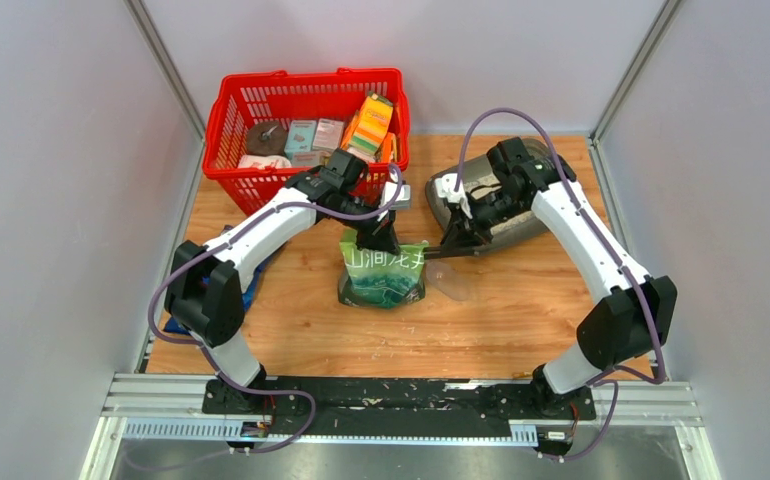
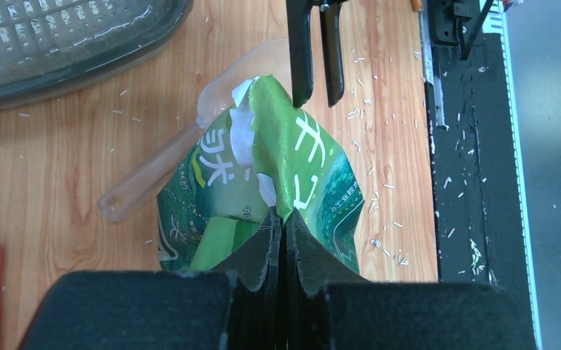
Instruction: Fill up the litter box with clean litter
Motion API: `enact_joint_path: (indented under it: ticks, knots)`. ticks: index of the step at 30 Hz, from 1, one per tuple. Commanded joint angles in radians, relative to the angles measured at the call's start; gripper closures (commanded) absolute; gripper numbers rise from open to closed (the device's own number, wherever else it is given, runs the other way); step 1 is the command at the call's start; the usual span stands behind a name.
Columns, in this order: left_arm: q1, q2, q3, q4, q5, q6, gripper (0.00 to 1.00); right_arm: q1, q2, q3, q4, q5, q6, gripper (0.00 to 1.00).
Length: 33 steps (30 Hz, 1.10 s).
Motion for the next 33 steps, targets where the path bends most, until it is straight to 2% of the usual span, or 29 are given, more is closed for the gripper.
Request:
enact_joint_path:
  ticks: [1, 10, 17, 28, 33]
  knots:
    - [-0.008, 0.013, 0.046, 0.068, 0.043, -0.006, 0.97, 0.012, -0.032, -0.017, 0.07, 0.039, -0.003, 1.0]
    - [-0.008, 0.019, 0.049, 0.068, 0.043, -0.017, 0.97, 0.015, -0.045, 0.049, 0.107, -0.004, 0.043, 1.0]
    - [-0.008, 0.016, 0.047, 0.078, 0.038, -0.028, 0.97, 0.029, -0.022, 0.06, 0.103, -0.001, 0.019, 1.0]
    - [-0.008, 0.011, 0.05, 0.105, 0.04, -0.057, 0.97, 0.058, 0.007, 0.0, 0.096, 0.033, -0.012, 1.0]
    - [-0.007, 0.008, 0.043, 0.143, 0.046, -0.093, 0.97, 0.084, -0.001, -0.046, 0.162, 0.034, 0.036, 1.0]
